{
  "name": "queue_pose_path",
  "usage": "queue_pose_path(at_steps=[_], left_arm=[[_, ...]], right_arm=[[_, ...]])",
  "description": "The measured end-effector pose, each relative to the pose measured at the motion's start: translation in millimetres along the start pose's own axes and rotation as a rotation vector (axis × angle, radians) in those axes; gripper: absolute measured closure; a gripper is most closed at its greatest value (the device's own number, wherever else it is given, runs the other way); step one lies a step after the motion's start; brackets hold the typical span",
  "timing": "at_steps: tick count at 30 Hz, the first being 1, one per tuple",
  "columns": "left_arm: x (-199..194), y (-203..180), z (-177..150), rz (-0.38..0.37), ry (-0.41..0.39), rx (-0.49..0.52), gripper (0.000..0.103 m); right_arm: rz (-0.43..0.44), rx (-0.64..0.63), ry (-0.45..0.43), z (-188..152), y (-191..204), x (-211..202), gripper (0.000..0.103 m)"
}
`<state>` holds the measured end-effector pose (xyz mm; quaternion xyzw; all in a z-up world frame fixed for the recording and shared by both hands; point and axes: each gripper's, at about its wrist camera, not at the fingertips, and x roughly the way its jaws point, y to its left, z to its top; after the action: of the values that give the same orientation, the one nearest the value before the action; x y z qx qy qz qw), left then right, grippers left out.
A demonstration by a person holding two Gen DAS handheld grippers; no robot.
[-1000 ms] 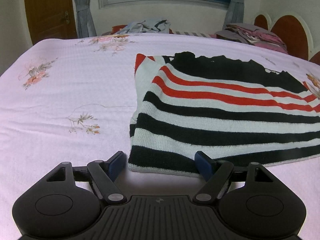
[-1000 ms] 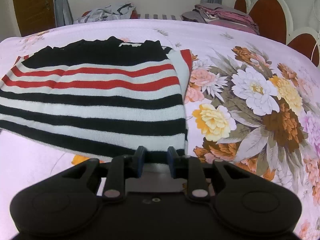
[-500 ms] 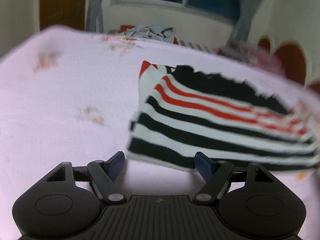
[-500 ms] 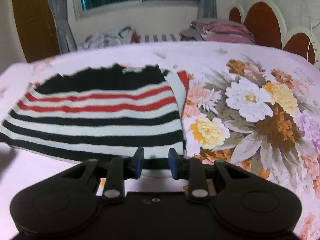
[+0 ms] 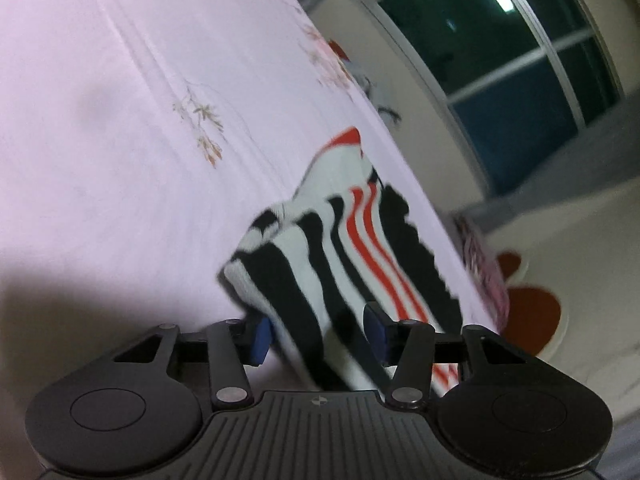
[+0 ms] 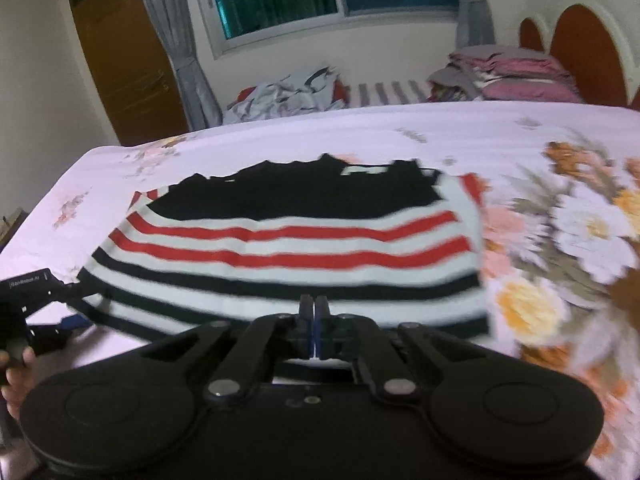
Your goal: Fold small clothes
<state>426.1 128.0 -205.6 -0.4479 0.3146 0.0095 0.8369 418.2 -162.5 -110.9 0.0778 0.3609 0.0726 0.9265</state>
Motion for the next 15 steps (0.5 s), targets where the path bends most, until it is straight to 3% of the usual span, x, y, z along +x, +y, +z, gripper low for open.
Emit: queue_pose_path(at_steps=[1, 2, 4, 8, 12, 13, 15], left_arm=[[3, 0, -1, -0.003, -0.02, -0.018, 0.055], [6, 0, -2, 0.001, -0.036, -0.028, 0.065], [16, 1, -2, 0.022, -0.047, -0.054, 0.074], [32, 3, 6, -0.009, -0.043, -0.125, 0.074], [40, -3, 7, 0.005, -0.048, -0.101, 0.075], [38, -3, 9, 0.009, -0.048, -0.094, 0.085], [29, -8, 14, -0.02, -0.065, -0.101, 0.087]], right_arm=[[0.013, -0.004, 0.007, 7, 7, 13, 0.102], [0.018, -0.009, 0.015, 13, 13, 25, 0.102], [0.022, -0.021, 0.032, 21, 24, 44, 0.102], [0.027, -0.036, 0.06, 30, 39, 72, 0.102], [0.03, -0.032, 0.107, 26, 41, 91, 0.102], [0.023, -0.038, 0.127, 23, 41, 96, 0.103], [0.017, -0.044, 0.12, 21, 42, 96, 0.103]])
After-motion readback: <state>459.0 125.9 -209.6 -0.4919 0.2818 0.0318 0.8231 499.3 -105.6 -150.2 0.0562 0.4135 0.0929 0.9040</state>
